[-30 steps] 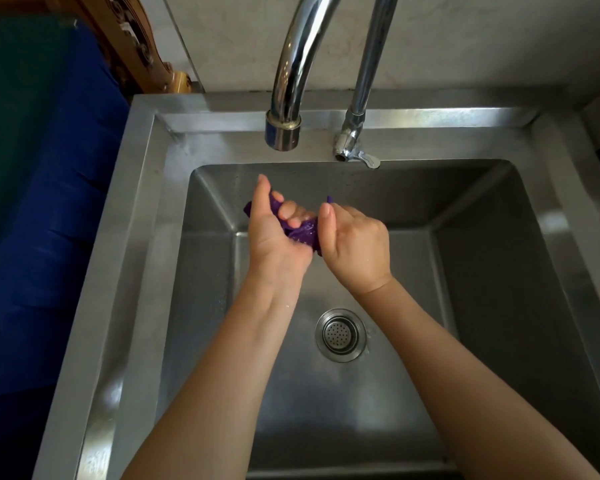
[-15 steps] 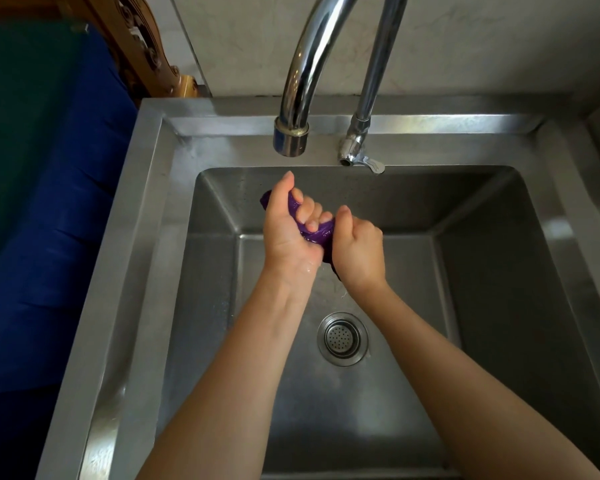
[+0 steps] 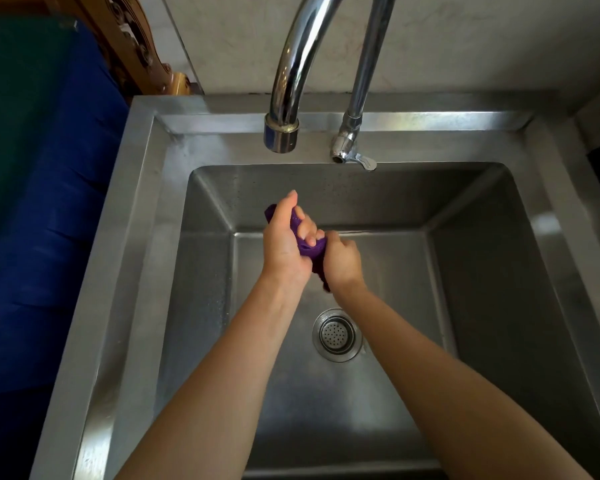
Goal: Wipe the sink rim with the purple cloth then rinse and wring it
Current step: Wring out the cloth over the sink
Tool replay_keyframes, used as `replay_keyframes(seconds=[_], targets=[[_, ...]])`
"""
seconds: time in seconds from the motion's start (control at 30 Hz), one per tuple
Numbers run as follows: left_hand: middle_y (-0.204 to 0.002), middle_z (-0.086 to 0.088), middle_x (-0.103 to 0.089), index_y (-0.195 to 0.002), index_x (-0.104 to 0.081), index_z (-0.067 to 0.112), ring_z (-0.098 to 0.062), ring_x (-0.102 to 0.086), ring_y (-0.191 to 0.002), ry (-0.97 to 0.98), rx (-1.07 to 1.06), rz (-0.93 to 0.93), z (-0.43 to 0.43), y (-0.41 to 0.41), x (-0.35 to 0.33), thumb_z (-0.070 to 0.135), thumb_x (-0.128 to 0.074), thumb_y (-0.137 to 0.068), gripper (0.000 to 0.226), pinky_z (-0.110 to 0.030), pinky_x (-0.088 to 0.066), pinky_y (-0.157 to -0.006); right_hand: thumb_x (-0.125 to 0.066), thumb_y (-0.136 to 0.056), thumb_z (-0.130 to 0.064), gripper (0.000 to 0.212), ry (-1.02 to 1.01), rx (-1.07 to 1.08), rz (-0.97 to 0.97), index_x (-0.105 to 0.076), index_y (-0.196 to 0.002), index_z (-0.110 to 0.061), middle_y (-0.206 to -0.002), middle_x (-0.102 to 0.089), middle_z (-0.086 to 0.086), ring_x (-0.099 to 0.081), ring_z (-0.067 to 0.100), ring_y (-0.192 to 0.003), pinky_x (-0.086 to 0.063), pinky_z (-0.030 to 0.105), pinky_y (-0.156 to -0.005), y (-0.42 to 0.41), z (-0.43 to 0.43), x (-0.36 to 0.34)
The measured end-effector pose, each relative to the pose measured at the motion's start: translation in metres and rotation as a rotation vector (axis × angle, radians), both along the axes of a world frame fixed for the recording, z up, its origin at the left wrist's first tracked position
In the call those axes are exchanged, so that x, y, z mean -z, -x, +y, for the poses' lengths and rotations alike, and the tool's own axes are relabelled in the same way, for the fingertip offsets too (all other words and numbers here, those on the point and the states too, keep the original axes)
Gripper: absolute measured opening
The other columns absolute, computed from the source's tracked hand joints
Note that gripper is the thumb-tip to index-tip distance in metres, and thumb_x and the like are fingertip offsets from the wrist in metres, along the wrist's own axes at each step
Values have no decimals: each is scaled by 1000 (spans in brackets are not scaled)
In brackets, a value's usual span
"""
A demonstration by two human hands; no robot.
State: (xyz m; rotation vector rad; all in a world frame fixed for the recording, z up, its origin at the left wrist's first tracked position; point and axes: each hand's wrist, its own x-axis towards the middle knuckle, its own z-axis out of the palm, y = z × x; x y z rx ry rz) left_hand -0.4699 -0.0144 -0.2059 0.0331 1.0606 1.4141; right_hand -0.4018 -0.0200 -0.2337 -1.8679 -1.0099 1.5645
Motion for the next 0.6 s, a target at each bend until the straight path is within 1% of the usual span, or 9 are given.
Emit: replay_keyframes(seconds=[0.07,0.13,0.2,0.27,0.33,0.4,0.43,0.5,0.6], targets=[[-39,2,-42,-55,-46,15,-12,-41,-38,-22,33,25,-3,4,3,36,-50,-91,42,-26,-40,-57,-33,-90,-29,41,-75,-114,-110,-64,-72,-9,-69,-57,13,-53,28,-73,-36,33,-58,-7,6,-2],[-55,-5,-59,-58,-55,12,-18,-58,-58,-72,52,-62,-7,12,6,47,-43,-92,50,-33,-46,-75,-30,-98,-27,46,-177,-212,-222,-64,-87,2,-89,-63,23,-58,32,-89,-39,35,-72,-17,14,-6],[-93,-14,-71,-56,-61,10,-25,-63,-97,-48,47,-219,-11,22,13,54,-35,-92,63,-42,-43,-96,-29,-100,-30,40,-290,-321,-321,-55,-83,-5,-94,-63,26,-58,38,-95,-37,35,-73,-25,18,-13],[-130,-15,-58,-73,-64,10,-30,-50,-123,-15,104,-339,-15,29,16,49,-32,-95,55,-54,-30,-107,-31,-99,-34,31,-404,-436,-455,-46,-87,-10,-95,-63,23,-58,40,-93,-35,36,-69,-29,20,-19],[-136,-20,-50,-113,-57,15,-39,-47,-126,20,258,-376,-19,34,15,40,-34,-96,38,-67,-23,-104,-35,-98,-34,29,-557,-526,-557,-48,-102,-8,-104,-64,19,-59,39,-94,-37,37,-69,-32,20,-21],[-129,-30,-53,-132,-42,13,-51,-50,-116,46,463,-411,-22,40,13,30,-41,-94,42,-75,-29,-94,-41,-97,-31,31,-704,-582,-583,-49,-114,-7,-112,-62,15,-59,37,-96,-41,38,-73,-35,21,-27],[-130,-32,-50,-137,-37,8,-56,-49,-114,64,550,-426,-24,44,12,25,-46,-90,51,-73,-36,-90,-45,-96,-30,32,-761,-608,-581,-50,-117,-5,-115,-60,14,-59,36,-97,-43,38,-75,-36,21,-29],[-136,-35,-41,-139,-35,-1,-60,-48,-111,146,668,-403,-25,50,5,20,-53,-81,64,-61,-52,-77,-50,-93,-30,35,-866,-658,-596,-54,-115,-4,-112,-60,14,-61,34,-94,-45,37,-72,-38,23,-32],[-115,-35,-58,-120,-54,-5,-52,-62,-94,324,665,-268,-19,58,-1,17,-55,-79,48,-37,-59,-52,-46,-86,-38,39,-1032,-722,-673,-59,-104,-6,-95,-62,11,-62,30,-81,-48,33,-56,-39,23,-35]])
